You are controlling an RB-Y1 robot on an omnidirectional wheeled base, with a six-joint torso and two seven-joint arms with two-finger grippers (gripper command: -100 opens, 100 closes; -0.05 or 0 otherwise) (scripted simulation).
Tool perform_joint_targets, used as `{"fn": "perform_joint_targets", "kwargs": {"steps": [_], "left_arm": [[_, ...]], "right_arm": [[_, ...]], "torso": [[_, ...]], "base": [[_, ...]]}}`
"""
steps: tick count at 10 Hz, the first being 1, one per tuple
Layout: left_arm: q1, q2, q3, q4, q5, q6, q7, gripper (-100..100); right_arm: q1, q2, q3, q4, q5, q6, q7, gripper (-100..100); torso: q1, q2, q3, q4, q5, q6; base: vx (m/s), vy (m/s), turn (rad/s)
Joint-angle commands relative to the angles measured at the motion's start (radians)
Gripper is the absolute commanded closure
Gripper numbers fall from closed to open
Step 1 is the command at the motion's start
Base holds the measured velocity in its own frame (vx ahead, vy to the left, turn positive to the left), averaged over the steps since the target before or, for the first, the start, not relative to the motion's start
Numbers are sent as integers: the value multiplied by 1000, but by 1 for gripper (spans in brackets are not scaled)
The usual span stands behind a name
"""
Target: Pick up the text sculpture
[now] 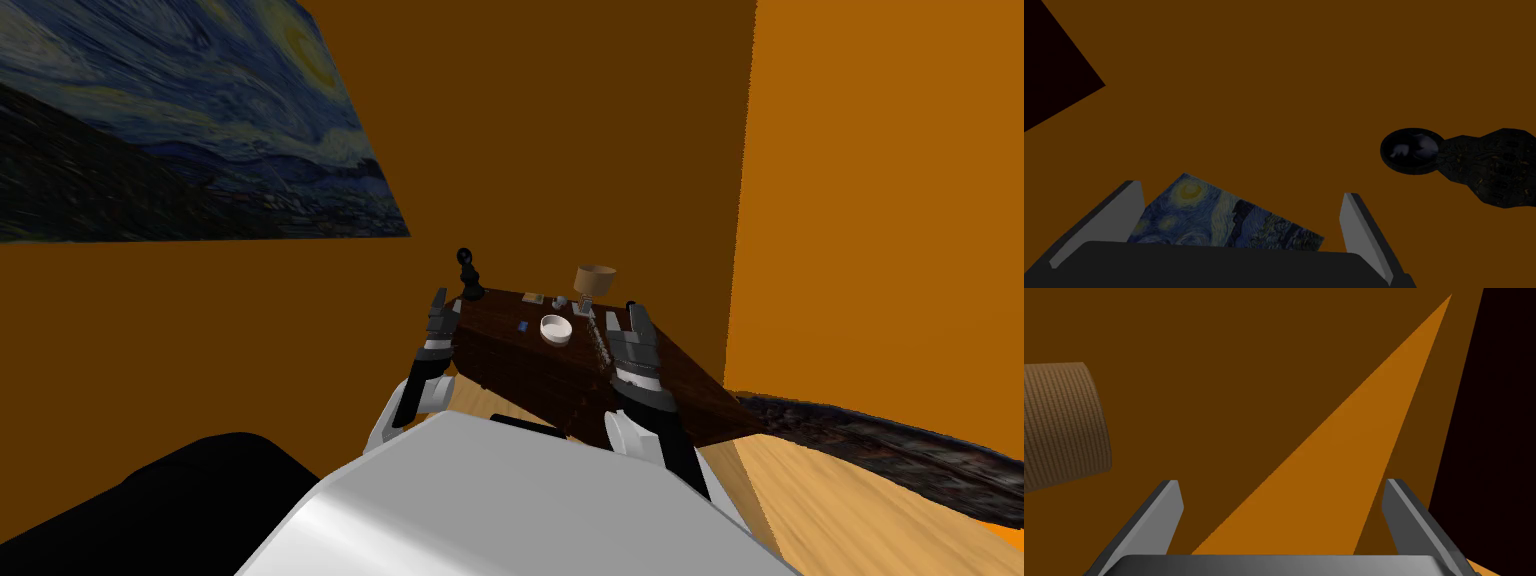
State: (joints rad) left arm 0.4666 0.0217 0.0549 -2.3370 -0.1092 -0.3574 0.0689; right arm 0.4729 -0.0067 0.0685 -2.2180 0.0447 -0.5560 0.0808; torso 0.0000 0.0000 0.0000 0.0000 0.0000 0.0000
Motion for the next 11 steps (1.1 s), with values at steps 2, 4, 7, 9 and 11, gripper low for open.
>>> {"fn": "perform_joint_targets", "kwargs": {"steps": [2,4,7,9,11], "left_arm": [[0,0,0,0,0,0,0,0],[0,0,0,0,0,0,0,0],[0,0,0,0,0,0,0,0],[0,0,0,0,0,0,0,0],[0,0,0,0,0,0,0,0]], "right_arm": [[-40,-51,0,16,0,34,-19,-100],[-96,-97,0,41,-1,85,-50,-100],[-172,-141,-1,78,-3,157,-93,-100],[-216,-162,-3,101,-5,201,-119,-100],[-264,-183,-4,126,-7,249,-149,-100]], "torso": [[0,0,0,0,0,0],[1,2,1,0,0,0],[1,4,3,1,0,0],[0,2,1,1,0,0],[0,2,1,0,0,0]], "base": [[-22,7,-14],[-52,14,-24],[-64,14,-31],[-35,5,-20],[-39,2,-26]]}}
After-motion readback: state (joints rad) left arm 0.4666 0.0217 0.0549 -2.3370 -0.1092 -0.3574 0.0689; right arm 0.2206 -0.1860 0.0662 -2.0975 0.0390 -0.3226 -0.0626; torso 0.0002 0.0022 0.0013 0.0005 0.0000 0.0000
